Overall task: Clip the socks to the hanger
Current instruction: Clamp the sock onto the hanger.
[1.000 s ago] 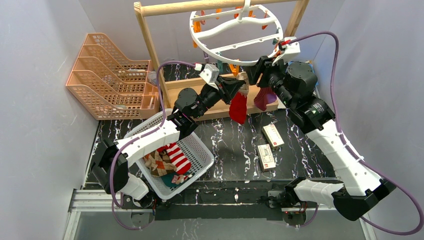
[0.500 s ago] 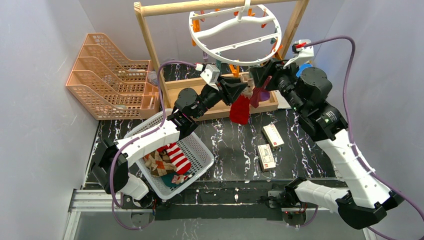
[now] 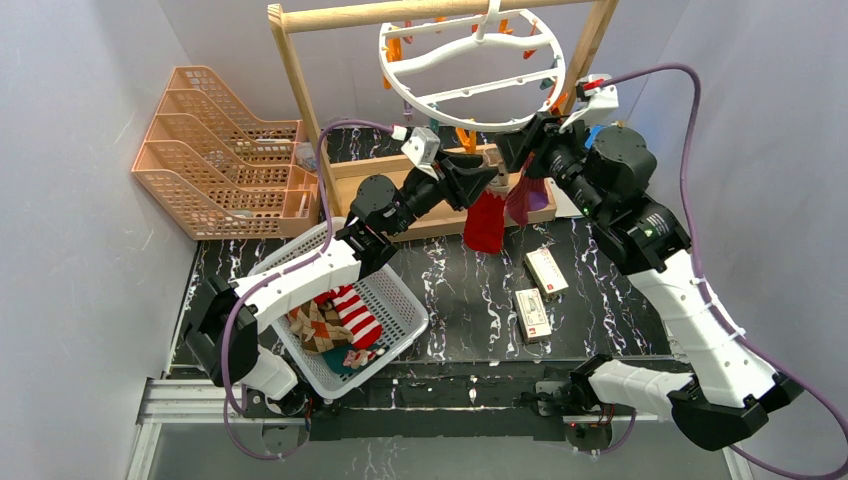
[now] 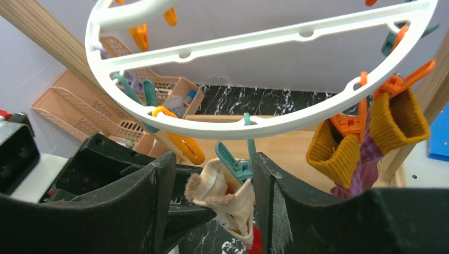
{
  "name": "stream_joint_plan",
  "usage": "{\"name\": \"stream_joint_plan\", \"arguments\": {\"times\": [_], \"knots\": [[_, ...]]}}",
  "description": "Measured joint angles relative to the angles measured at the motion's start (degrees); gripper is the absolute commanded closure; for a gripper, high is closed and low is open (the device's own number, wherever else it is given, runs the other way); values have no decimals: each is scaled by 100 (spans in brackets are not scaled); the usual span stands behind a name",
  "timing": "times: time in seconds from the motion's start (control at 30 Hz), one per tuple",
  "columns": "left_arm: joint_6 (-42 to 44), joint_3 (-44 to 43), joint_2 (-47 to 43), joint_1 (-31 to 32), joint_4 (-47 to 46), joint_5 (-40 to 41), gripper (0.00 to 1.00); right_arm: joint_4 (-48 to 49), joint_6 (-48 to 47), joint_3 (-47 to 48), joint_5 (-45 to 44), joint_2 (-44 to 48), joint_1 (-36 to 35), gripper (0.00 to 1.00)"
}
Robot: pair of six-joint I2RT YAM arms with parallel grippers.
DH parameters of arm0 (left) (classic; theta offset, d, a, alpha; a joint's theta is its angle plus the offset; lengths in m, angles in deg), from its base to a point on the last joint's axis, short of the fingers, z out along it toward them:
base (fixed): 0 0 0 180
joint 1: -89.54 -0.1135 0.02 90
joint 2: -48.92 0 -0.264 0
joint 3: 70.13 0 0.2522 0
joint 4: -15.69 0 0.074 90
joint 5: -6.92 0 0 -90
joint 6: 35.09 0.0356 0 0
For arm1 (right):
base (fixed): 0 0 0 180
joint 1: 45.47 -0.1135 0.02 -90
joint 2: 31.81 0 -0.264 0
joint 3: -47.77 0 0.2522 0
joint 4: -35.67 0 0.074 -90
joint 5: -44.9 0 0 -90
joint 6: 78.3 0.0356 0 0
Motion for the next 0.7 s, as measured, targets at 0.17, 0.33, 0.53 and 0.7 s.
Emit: {"name": "stream_joint_plan", "arguments": {"times": [0.17, 0.33, 0.53, 0.7], "knots": [[-37, -52, 15, 0, -13, -57, 57, -229, 2, 0, 13, -170, 0, 36], [-2, -33, 4, 0, -20, -57, 45, -321, -13, 0, -105, -225, 0, 36], [122, 210, -173, 0, -11, -42, 40, -319, -15, 0, -166, -229, 0, 34], [199, 256, -330, 0, 96, -37, 33, -319, -11, 0, -166, -229, -2, 32]]}}
